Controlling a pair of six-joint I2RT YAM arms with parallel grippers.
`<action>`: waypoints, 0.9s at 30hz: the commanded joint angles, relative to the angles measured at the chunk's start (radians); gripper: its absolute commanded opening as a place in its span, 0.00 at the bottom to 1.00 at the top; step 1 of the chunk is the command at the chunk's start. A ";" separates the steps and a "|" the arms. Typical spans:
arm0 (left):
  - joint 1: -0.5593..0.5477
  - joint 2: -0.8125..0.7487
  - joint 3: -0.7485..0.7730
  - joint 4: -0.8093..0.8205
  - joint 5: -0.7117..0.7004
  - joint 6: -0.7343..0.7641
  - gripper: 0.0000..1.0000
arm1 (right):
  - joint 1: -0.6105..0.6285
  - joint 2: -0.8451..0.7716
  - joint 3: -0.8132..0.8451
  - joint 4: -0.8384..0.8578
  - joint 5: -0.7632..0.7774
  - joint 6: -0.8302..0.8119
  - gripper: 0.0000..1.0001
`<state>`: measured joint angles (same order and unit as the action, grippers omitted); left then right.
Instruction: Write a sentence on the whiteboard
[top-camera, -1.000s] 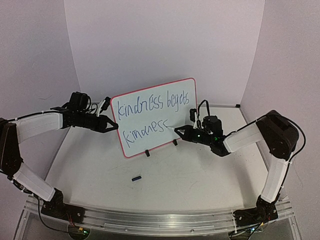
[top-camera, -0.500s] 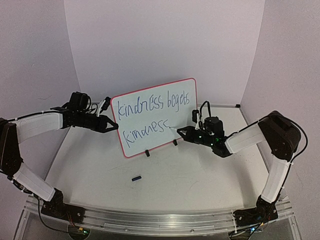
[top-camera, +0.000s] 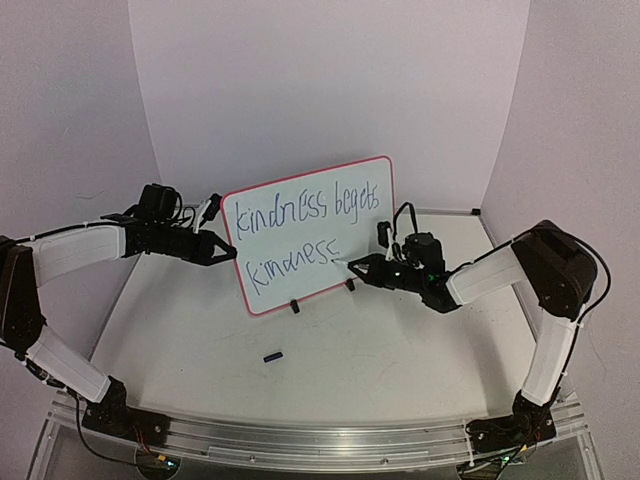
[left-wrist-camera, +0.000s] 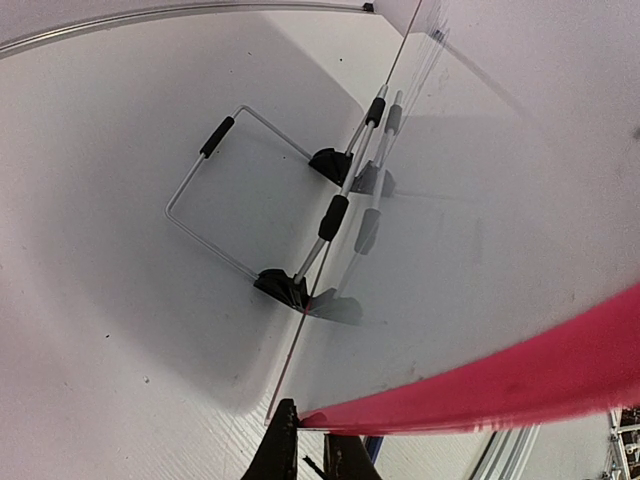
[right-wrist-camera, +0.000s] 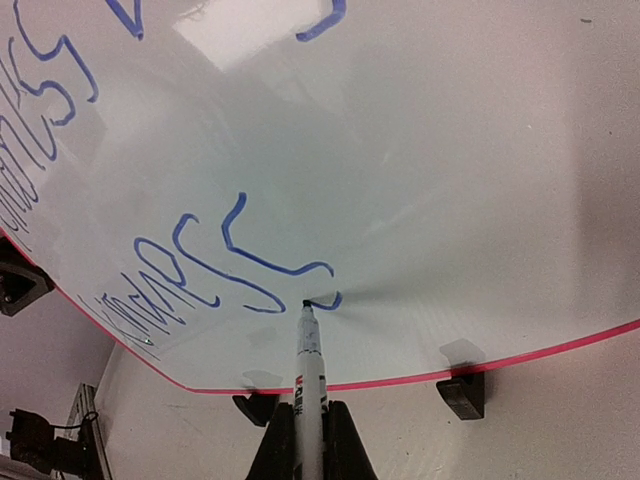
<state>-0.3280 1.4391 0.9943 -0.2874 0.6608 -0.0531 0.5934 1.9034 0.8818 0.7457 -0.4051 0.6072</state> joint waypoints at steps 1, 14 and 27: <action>-0.011 -0.003 0.024 -0.044 -0.041 0.052 0.00 | -0.006 -0.035 0.006 0.094 -0.038 0.029 0.00; -0.014 -0.008 0.023 -0.044 -0.044 0.052 0.00 | -0.013 -0.106 -0.108 0.116 0.093 0.026 0.00; -0.014 -0.005 0.024 -0.047 -0.049 0.052 0.00 | -0.024 -0.034 -0.053 0.091 0.106 0.007 0.00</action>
<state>-0.3294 1.4391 0.9943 -0.2874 0.6598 -0.0528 0.5755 1.8493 0.7814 0.8197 -0.3149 0.6312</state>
